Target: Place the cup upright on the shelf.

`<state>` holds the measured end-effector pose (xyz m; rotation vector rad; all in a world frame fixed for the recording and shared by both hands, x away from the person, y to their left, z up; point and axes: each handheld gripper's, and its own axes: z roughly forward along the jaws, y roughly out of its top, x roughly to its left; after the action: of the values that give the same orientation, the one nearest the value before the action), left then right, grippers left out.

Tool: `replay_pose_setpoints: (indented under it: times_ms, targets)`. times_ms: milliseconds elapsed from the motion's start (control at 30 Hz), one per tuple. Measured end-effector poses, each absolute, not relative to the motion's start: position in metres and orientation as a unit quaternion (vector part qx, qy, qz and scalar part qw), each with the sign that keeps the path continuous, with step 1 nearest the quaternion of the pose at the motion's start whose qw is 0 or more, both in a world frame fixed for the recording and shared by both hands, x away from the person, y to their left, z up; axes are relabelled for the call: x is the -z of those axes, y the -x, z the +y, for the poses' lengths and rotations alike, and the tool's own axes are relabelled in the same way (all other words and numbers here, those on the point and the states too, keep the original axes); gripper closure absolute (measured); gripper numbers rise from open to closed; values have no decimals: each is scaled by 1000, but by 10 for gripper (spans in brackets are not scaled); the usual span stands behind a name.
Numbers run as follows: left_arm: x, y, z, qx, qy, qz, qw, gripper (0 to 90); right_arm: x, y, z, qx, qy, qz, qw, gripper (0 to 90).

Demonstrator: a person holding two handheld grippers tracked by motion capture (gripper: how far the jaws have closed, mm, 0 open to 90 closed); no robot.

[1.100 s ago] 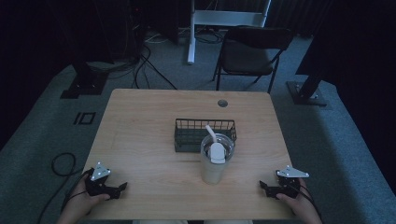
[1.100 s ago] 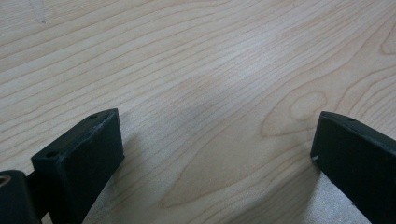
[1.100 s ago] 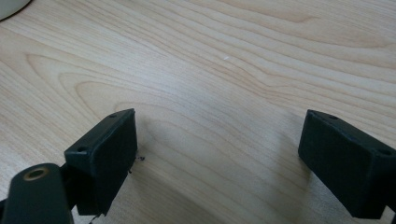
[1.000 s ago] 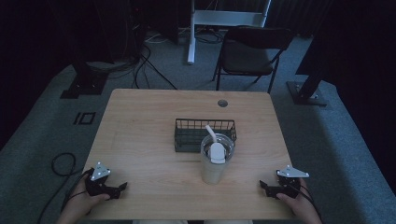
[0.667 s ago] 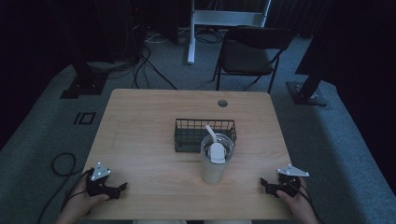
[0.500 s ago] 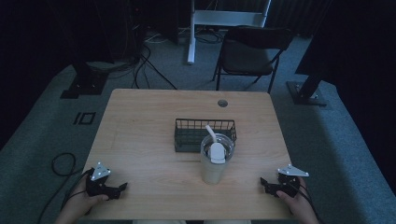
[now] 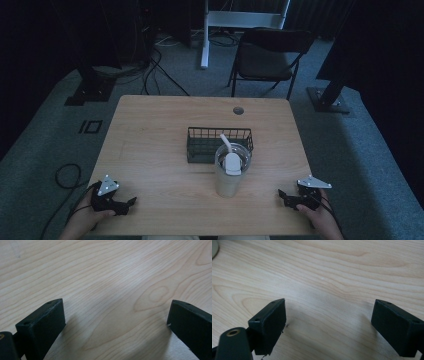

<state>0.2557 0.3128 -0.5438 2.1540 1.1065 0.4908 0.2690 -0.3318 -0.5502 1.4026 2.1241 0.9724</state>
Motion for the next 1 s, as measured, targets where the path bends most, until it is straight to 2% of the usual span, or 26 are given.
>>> replay_pose_setpoints:
  times_ms: [433, 633, 1000]
  targets:
    - [533, -262, 282, -175, -833, 383, 359, 19, 539, -273, -319, -383, -471, 766, 211, 120]
    - [531, -266, 267, -175, -843, 358, 362, 19, 535, -272, -311, -403, -453, 769, 202, 120]
    - [522, -274, 233, -164, -839, 328, 402, 19, 535, -274, -285, -432, -409, 784, 179, 122]
